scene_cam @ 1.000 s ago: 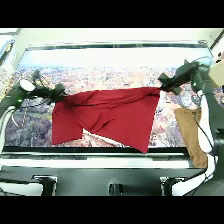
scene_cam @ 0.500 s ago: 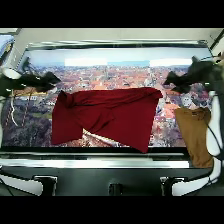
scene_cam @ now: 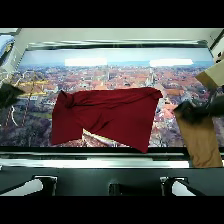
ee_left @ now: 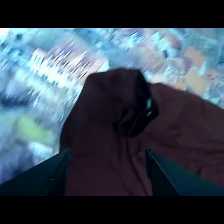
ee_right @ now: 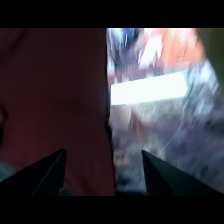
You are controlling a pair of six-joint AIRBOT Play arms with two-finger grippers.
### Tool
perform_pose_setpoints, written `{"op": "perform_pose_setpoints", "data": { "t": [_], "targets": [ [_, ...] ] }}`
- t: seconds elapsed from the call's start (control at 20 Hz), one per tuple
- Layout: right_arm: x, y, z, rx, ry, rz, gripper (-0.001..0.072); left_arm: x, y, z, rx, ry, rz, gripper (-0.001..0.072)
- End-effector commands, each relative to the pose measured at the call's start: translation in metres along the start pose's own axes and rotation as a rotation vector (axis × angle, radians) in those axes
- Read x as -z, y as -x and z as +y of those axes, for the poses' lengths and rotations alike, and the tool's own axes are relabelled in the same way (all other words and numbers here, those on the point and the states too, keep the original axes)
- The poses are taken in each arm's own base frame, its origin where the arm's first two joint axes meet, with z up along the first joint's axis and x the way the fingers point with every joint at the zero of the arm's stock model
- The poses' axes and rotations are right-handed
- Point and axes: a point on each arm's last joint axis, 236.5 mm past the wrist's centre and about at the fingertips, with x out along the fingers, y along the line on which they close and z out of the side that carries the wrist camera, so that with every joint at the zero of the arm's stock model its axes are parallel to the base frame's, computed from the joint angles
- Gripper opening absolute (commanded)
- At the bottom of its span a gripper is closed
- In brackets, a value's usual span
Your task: Fold the clothes and pants, and hang the long-sleeved shirts on hangers.
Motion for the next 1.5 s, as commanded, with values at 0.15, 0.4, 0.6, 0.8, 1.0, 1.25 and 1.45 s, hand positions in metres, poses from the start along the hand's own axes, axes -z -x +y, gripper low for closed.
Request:
{"op": "perform_pose_setpoints", "data": {
  "t": [0.15,0.4,0.6,0.8,1.0,1.25,1.45],
  "targets": [
    [0.154,-0.087,-0.023,-0.165,-0.194,0.101,0.0521,0.097,-0.021,0.04,-0.014,0.157,0.158,0.0538],
    [0.16,-0.093,-0.013,-0.231,-0.237,0.057,0.052,0.112,-0.024,0.04,-0.008,0.172,0.207,0.0538],
    [0.167,-0.097,-0.024,-0.185,-0.285,0.074,0.052,0.113,-0.023,0.039,-0.007,0.199,0.213,0.0538],
    [0.172,-0.105,-0.026,-0.197,-0.339,0.063,0.052,0.114,-0.023,0.039,-0.008,0.199,0.214,0.0538],
    [0.169,-0.109,-0.028,-0.212,-0.361,0.025,0.052,0.114,-0.023,0.039,-0.008,0.198,0.213,0.0539],
    [0.158,-0.11,-0.032,-0.202,-0.367,-0.025,0.052,0.113,-0.023,0.04,-0.008,0.198,0.212,0.0539],
    [0.16,-0.113,-0.035,-0.193,-0.321,-0.016,0.0517,0.113,-0.024,0.04,-0.009,0.198,0.209,0.0539]
  ]
}}
